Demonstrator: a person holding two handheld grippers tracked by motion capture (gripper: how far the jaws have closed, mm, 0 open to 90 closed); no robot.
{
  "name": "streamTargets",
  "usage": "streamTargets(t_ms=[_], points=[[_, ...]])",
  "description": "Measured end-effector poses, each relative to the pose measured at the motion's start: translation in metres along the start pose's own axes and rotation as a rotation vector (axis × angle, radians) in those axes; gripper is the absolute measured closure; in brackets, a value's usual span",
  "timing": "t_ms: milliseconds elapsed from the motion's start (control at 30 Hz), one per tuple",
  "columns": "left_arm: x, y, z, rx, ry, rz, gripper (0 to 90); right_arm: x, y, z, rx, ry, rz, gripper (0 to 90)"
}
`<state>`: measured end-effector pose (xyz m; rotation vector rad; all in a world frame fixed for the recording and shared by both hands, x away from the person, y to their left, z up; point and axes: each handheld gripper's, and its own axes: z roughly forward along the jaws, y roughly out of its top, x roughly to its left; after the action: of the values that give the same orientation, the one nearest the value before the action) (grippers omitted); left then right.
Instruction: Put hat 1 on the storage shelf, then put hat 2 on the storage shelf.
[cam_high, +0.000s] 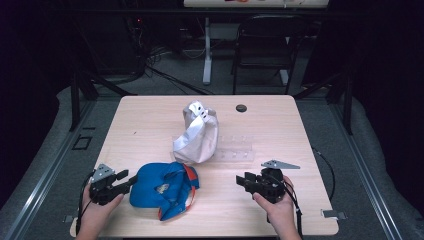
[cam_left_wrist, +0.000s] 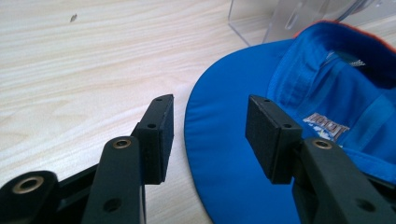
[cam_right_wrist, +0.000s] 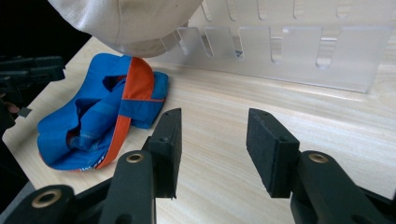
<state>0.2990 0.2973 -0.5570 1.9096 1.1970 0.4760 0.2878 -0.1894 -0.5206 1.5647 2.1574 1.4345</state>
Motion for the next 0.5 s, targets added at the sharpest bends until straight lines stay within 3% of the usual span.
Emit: streamTargets(t_ms=[67, 133, 200, 267, 433, 500], points=[[0.001, -0.001, 0.002, 0.011, 0.004, 0.0, 52.4, -0.002, -0.004, 0.005, -0.004, 0.031, 0.025, 56.5], [0.002, -0.002, 0.003, 0.02, 0.0, -0.003, 52.3, -0.004, -0.006, 0.009, 0.032, 0.063, 0.052, 55.9], [0.001, -0.003, 0.004, 0.019, -0.001, -0.001, 52.3, -0.006, -0.008, 0.014, 0.066, 0.116, 0.11, 51.8], [0.001, -0.002, 0.005, 0.026, 0.003, 0.006, 52.1, -0.009, -0.01, 0.017, 0.065, 0.181, 0.169, 49.4], [0.0, -0.003, 0.007, 0.021, 0.012, 0.013, 50.6, -0.011, -0.007, 0.016, 0.016, 0.237, 0.239, 36.0], [0.0, -0.004, 0.008, 0.027, 0.013, 0.014, 50.6, -0.01, -0.007, 0.016, 0.006, 0.226, 0.23, 36.0]])
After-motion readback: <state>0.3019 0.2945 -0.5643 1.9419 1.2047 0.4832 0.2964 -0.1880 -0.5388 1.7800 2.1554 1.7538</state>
